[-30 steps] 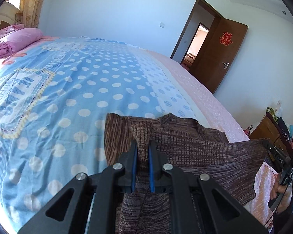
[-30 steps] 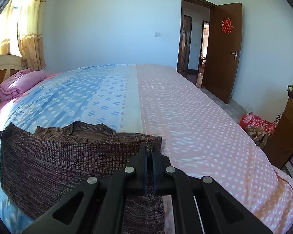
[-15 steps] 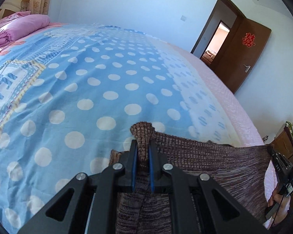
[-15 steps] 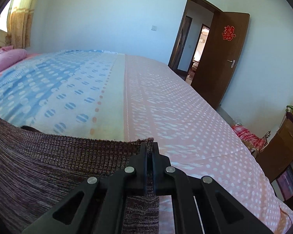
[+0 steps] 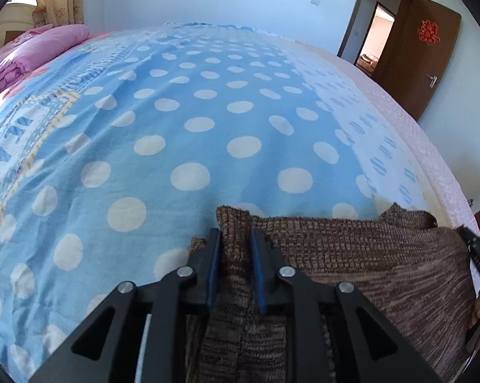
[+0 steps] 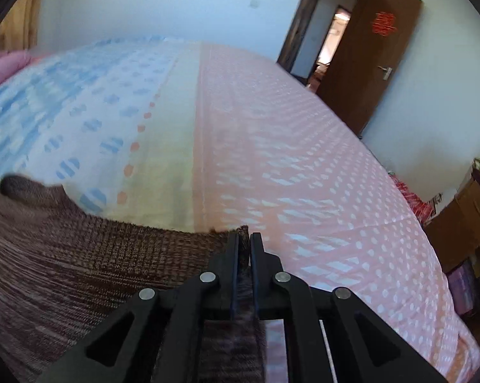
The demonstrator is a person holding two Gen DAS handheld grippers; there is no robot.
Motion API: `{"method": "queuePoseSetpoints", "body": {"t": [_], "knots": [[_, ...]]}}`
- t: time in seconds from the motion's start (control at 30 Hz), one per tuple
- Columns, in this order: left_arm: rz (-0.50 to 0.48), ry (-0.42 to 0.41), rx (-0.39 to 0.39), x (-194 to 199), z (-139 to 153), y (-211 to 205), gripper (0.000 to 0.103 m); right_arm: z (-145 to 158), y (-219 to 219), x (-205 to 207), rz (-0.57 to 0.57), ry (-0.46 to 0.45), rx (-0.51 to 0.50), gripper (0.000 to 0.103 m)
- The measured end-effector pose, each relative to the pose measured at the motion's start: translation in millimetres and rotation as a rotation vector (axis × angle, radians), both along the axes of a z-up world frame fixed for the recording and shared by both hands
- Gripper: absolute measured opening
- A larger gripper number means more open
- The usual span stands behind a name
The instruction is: Fold small clothes
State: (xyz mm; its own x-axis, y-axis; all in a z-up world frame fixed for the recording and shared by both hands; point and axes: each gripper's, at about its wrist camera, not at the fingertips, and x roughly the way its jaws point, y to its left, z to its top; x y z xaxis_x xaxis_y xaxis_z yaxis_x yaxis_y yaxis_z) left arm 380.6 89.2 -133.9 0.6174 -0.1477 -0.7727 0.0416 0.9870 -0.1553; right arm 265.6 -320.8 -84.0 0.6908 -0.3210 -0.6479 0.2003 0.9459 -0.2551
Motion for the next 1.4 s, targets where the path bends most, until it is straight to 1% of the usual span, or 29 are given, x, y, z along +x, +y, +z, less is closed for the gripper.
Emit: {"method": "queuePoseSetpoints", "body": {"t": [0.03,0.07,0.1,0.13,0.17,0.2,0.33,0.43,0.57,0.63,0.67,0.73,0.8,0.83,0.93,0.97,1.0,1.07,1.13,1.27,1.4], "knots": [[-0.02,-0.008,0.021,-7.2,4.8,-0.1,0.026,14.8,-10.0,-20.6,-0.039,-0.071,0.049,0.007],[-0.033,-0.03,0.044,-18.9,11.2,0.6,0.04,27.5,-19.6,-43.0,-0.066,-0.128,0.094,0.007],[-0.037,-0.054,0.063,-31.4,17.1,1.8,0.06,35.3,-25.3,-60.8,-0.083,-0.162,0.11,0.007],[-0.041,-0.082,0.07,-45.3,22.6,3.3,0.067,41.0,-28.1,-80.6,-0.103,-0.181,0.1,0.007],[-0.046,-0.109,0.062,-60.6,27.0,4.9,0.071,42.5,-27.6,-96.4,-0.099,-0.18,0.089,0.007],[-0.054,-0.119,0.049,-72.7,29.2,5.8,0.071,41.4,-24.5,-111.3,-0.071,-0.169,0.096,0.007],[-0.07,-0.108,-0.016,-114.6,26.9,-0.7,0.071,17.5,-2.6,-160.5,0.03,-0.089,0.213,0.007],[-0.064,-0.117,0.005,-143.5,22.3,-12.1,0.071,0.6,18.8,-176.0,0.047,-0.078,0.211,0.007],[-0.031,-0.107,-0.014,-168.2,13.2,-12.8,0.071,-30.3,14.7,-181.3,0.02,-0.012,0.263,0.007],[-0.006,-0.085,0.002,-172.2,3.5,-11.5,0.072,-33.7,14.4,-185.7,0.047,-0.043,0.245,0.007],[0.012,-0.072,0.005,-173.1,-2.8,-9.7,0.072,-34.5,14.7,-186.0,0.049,-0.041,0.244,0.007],[0.033,-0.056,0.017,-175.8,-13.5,-8.2,0.078,-34.7,14.1,-185.8,0.046,-0.042,0.236,0.007],[0.045,-0.045,0.003,-173.3,-14.6,-6.0,0.084,-36.4,16.1,-188.6,0.049,-0.058,0.22,0.007],[0.051,-0.04,0.008,-172.9,-15.7,-6.1,0.085,-36.7,16.2,-189.0,0.051,-0.063,0.217,0.007],[0.062,-0.053,0.055,-175.7,-16.2,-11.5,0.089,-37.4,12.6,-191.4,0.055,-0.077,0.242,0.007],[0.075,-0.052,0.073,-175.3,-16.2,-12.7,0.094,-37.8,11.3,-191.5,0.057,-0.082,0.255,0.007],[0.087,-0.049,0.081,-174.9,-17.5,-12.0,0.098,-38.0,9.6,-192.1,0.059,-0.087,0.269,0.008],[0.106,-0.04,0.078,-174.1,-18.7,-9.1,0.101,-38.0,7.2,-193.1,0.06,-0.093,0.289,0.008],[0.111,-0.041,0.08,-175.1,-19.5,-8.0,0.102,-38.2,7.9,-193.2,0.06,-0.093,0.287,0.008],[0.122,-0.044,0.113,-176.3,-19.5,-10.7,0.103,-37.4,13.2,-191.3,0.055,-0.08,0.253,0.008],[0.122,-0.041,0.103,-176.2,-20.0,-8.4,0.103,-28.1,19.0,-187.2,0.022,-0.036,0.228,0.008]]}}
